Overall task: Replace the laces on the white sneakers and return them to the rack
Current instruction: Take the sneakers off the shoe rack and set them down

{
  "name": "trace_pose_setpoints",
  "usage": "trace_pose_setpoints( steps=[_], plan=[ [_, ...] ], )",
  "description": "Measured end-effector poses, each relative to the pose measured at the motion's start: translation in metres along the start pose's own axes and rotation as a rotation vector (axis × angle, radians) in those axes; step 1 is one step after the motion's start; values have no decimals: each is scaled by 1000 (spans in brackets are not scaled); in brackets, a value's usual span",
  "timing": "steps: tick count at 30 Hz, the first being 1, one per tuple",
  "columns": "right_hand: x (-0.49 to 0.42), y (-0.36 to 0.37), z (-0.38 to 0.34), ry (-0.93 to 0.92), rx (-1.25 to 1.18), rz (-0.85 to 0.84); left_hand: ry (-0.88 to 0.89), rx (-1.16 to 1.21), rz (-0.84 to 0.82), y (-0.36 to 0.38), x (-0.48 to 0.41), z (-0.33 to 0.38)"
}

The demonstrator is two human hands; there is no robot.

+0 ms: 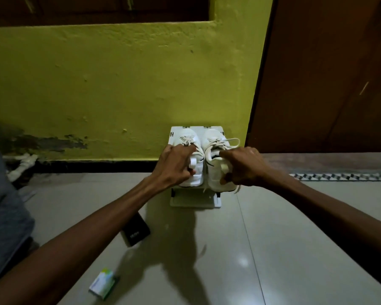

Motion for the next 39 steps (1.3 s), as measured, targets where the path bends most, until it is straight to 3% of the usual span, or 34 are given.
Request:
trace_pose_setpoints(
  steps=[8,14,20,25,31,34,36,39],
  plan=[
    [94,85,-57,-79,-82,-312,101,-76,-214,92,120,23],
    [146,214,-84,11,-104,-487,-27,-8,-310,186,188,11],
    [164,280,-97,133,-185,-478,-190,19,-355,240,229,1],
    [165,303,-91,154,-202,-422,-243,82,-321,260,247,-20],
    [159,318,-83,183,-268,-473,-257,120,-317,273,257,-36],
    [151,322,-78,163,-260,-613,-277,105,-372,273,253,-46],
    [141,319,-78,155,-282,-738,-365,248,-465,271,248,-58],
    [111,301,-79,252,-413,-559,-511,470,-367,258,230,-81]
  ],
)
Point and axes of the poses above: each hand's wrist, its own x-axis away from the middle knuckle, its own y-axis out of the palm, z = x × y, the point moved 7 cm from there along -x, towards the middle knuckle, and after that the axes turned 10 degrees about -y, right-handed, at the moved point
